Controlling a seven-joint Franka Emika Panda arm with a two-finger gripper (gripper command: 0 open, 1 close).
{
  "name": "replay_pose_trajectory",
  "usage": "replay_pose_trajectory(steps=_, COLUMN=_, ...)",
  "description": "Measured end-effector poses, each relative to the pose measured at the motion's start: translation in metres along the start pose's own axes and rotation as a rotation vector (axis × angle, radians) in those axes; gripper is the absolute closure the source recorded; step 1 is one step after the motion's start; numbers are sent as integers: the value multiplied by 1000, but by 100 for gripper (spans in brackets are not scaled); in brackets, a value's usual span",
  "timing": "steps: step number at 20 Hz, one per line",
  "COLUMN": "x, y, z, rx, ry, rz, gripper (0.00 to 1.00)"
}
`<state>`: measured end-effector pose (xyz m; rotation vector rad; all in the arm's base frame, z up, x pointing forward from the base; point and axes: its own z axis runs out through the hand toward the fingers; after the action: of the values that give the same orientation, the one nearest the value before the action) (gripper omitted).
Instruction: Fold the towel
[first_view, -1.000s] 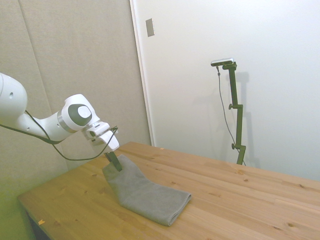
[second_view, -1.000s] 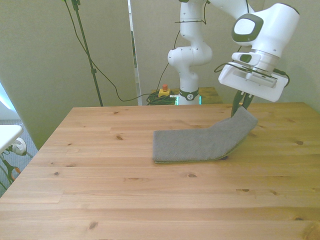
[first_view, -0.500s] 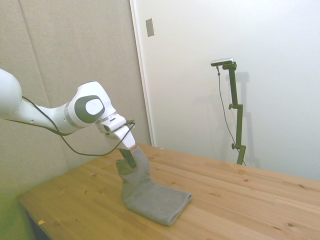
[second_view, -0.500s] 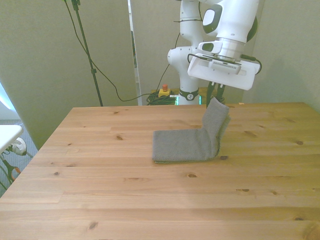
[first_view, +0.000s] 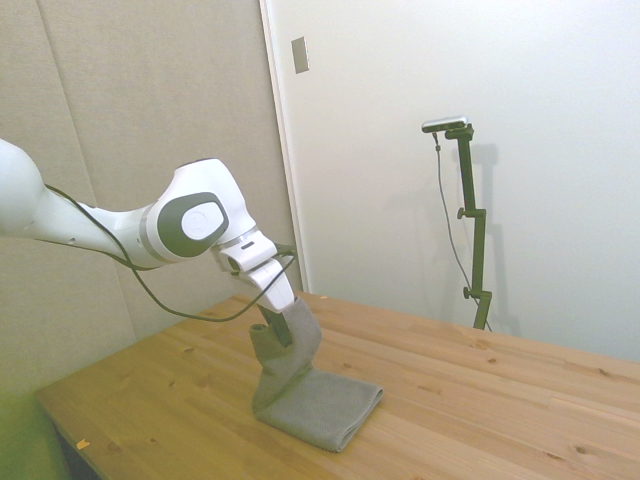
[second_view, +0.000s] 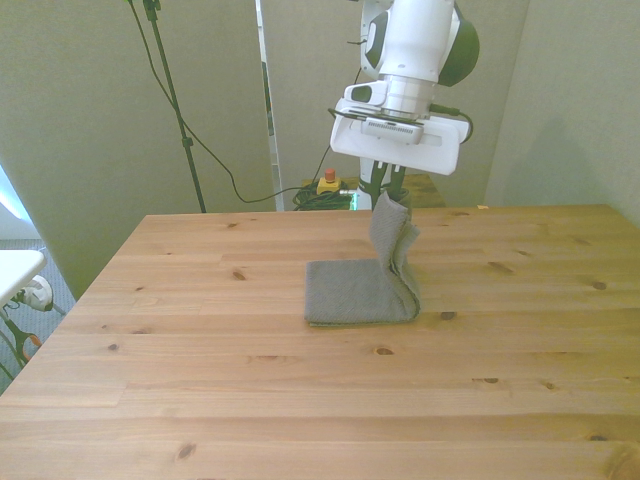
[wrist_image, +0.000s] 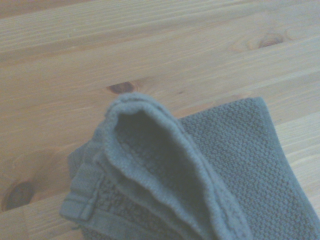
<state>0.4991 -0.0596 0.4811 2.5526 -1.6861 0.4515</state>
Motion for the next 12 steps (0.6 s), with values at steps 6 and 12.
replay_pose_trajectory(steps=6, x=15, y=7, z=14, rx=9, ry=-33, rz=3, gripper=0)
replay_pose_trajectory(steps=12, x=17, y=8, z=12, rx=13, ry=-32, rz=7, gripper=0)
